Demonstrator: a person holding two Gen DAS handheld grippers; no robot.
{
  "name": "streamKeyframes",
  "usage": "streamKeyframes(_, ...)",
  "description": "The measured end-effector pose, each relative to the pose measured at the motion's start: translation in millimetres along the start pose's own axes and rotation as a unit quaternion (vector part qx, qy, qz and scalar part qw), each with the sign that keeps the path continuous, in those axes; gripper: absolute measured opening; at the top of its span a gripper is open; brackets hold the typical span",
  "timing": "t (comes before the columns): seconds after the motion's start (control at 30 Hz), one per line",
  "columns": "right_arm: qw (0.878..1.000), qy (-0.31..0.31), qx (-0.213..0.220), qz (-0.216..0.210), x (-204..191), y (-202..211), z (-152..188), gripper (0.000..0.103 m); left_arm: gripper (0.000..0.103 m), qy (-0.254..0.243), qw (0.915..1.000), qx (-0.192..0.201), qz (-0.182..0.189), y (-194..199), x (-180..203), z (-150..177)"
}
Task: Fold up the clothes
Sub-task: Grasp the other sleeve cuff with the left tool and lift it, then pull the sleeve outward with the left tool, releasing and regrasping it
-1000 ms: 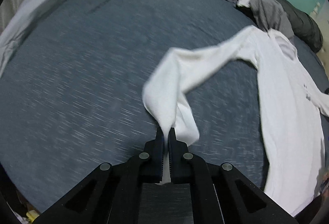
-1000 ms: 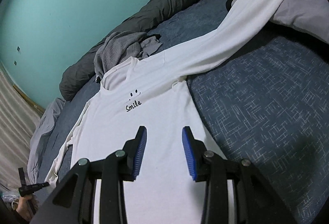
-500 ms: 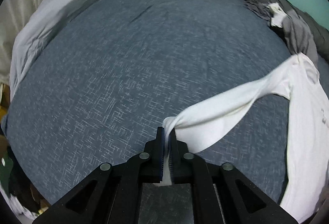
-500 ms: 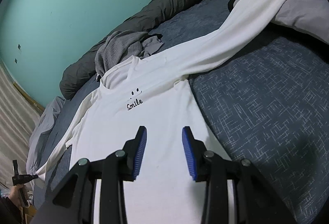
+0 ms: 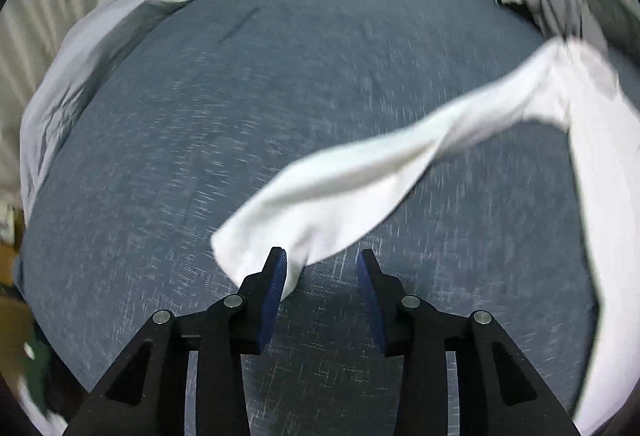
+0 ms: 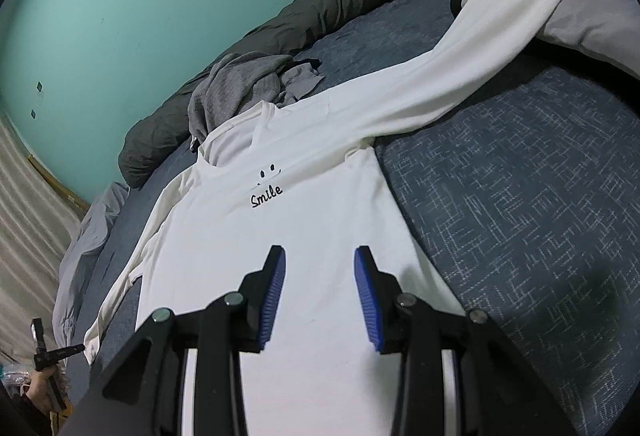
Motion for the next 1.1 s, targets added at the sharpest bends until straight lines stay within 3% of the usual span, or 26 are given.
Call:
streamKeyframes(0.37, 1.0, -0.002, -0.002, 0.014, 3.6, -4.1, 2.3, 0.036, 0.04, -0.047, 0.9989, 0.001, 0.009, -46.0, 19.6, -26.0)
streamKeyframes(0.4, 1.0, -0.001, -0.002, 0.014, 2.9, -4.5, 2.5, 0.036, 0.03, -0.046, 0.9989, -0.001, 0.012, -49.7, 17.6, -27.1)
streamKeyframes(0.43, 1.0, 0.0, -0.002, 0.014, 2.2, -4.9, 2.7, 0.036, 0.009, -0.045, 0.9989, 0.0, 0.012, -51.5, 14.9, -28.6)
streamKeyframes(0.47, 1.0, 0.0, -0.001, 0.014, 1.4, -5.1, 2.7, 0.036, 0.002, -0.043, 0.999, 0.003, 0.011, -50.4, 11.4, -30.7)
streamKeyframes(0.63, 1.0, 0.004, -0.002, 0.012, -2.3, -7.3, 3.2, 0.036, 0.001, -0.039, 0.999, 0.021, 0.004, -40.5, -7.2, -44.3)
streamKeyframes(0.83, 1.0, 0.017, -0.005, 0.012, -9.3, -10.3, 6.0, 0.036, 0.001, 0.006, 0.9991, 0.038, 0.018, -27.7, -43.2, -66.8)
streamKeyframes(1.1, 1.0, 0.025, -0.003, 0.018, -12.2, -12.3, 7.6, 0.036, 0.001, 0.056, 0.9979, 0.02, 0.029, -51.2, -81.5, -109.2)
Point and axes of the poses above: each gripper's, at about its wrist camera, not at the fingertips, and y roughly against the way its jaws point, x to its right, z to its underside, the point moved 1 cm from there along -y, roughly the way its jaws point, and after that the axes turned 13 degrees about -y, right-handed, at the moved point
